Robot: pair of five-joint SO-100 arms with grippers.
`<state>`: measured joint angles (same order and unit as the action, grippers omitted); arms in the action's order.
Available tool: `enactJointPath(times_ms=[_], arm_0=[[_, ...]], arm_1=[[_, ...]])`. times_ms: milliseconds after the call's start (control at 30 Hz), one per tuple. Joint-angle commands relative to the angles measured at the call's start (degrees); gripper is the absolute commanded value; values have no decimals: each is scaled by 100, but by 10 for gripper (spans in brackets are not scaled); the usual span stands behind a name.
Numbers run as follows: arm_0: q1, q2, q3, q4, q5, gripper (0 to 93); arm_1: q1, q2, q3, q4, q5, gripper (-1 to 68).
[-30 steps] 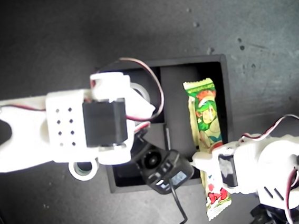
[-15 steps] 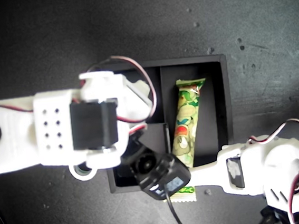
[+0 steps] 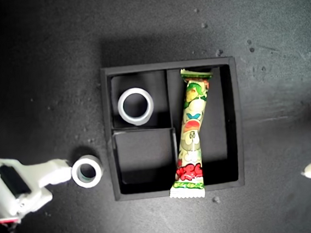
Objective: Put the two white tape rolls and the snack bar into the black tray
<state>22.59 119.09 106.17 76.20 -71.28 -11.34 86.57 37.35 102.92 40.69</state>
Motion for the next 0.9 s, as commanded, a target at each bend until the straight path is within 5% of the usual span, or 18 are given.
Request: enactJointPath(times_ms=[0, 300, 567, 867], arm_0=[[264, 44, 712, -958, -237, 106], [325, -773, 817, -1828, -167, 46], [404, -1230, 940, -2496, -202, 80], [439, -1485, 1002, -2751, -334, 127]], arm_1=[[475, 554, 817, 18, 905, -3], [1564, 5273, 6187, -2004, 1960, -6], [1450, 9791, 9958, -2338, 3146, -6], [1274, 10538, 11593, -2936, 3384, -6]])
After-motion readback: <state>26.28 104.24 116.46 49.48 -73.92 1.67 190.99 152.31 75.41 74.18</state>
